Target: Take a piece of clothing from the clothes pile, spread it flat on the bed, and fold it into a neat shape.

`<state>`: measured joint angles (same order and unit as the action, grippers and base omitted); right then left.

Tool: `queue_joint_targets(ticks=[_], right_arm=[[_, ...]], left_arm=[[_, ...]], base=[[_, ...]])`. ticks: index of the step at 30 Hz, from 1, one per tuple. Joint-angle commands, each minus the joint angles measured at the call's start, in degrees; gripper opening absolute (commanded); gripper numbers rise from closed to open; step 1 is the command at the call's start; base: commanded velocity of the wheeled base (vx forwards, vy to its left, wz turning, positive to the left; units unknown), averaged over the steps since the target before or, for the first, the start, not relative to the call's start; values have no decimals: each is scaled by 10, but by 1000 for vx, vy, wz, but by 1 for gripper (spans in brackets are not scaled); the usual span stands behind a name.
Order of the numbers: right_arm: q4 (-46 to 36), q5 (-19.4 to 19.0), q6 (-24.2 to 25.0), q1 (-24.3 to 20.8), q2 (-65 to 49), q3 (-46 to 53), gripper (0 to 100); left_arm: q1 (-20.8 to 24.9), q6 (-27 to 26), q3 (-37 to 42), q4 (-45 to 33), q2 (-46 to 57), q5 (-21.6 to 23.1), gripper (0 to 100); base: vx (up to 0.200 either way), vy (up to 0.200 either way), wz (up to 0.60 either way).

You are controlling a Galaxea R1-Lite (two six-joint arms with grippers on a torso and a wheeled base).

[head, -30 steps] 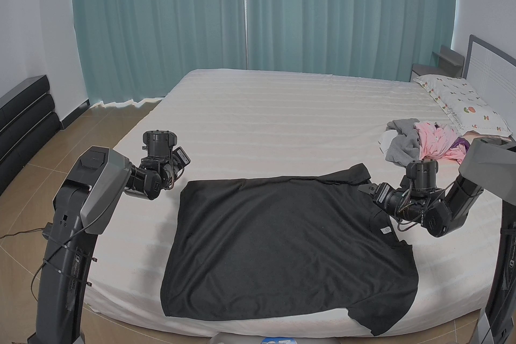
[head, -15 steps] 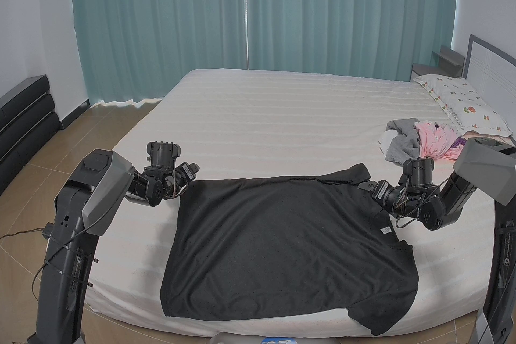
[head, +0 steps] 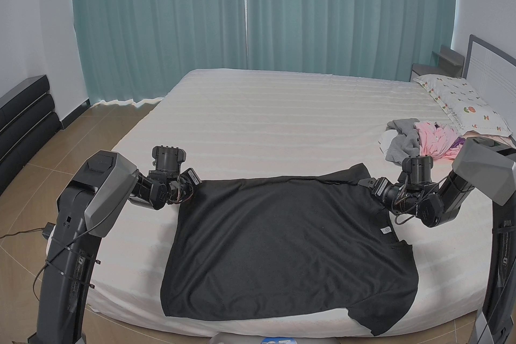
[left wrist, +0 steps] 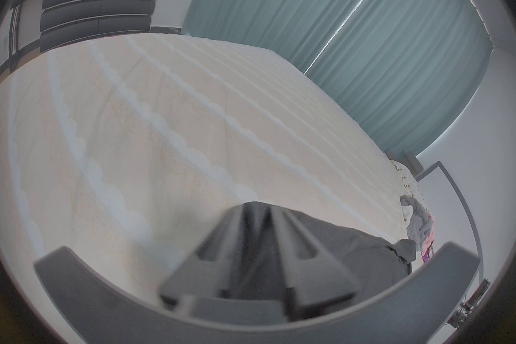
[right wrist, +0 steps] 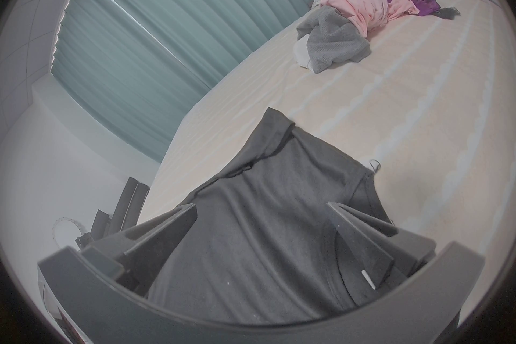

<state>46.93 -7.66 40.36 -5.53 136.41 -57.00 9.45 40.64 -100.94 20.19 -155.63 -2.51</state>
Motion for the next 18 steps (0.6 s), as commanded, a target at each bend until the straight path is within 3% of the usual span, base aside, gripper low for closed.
queue_joint_targets(ticks=[1, 8, 18], right_arm=[[-29, -1, 0, 10, 32, -58, 100], [-86, 11, 0, 11, 82, -160, 100], [-134, 56, -1, 18, 167, -303, 100]], left_arm=[[-4, -1, -8, 6, 4, -7, 0], [-21, 0, -14, 24, 16, -43, 0], [-26, -2, -14, 31, 23, -46, 0]], base=[[0, 0, 0], [0, 0, 0], [0, 0, 0]])
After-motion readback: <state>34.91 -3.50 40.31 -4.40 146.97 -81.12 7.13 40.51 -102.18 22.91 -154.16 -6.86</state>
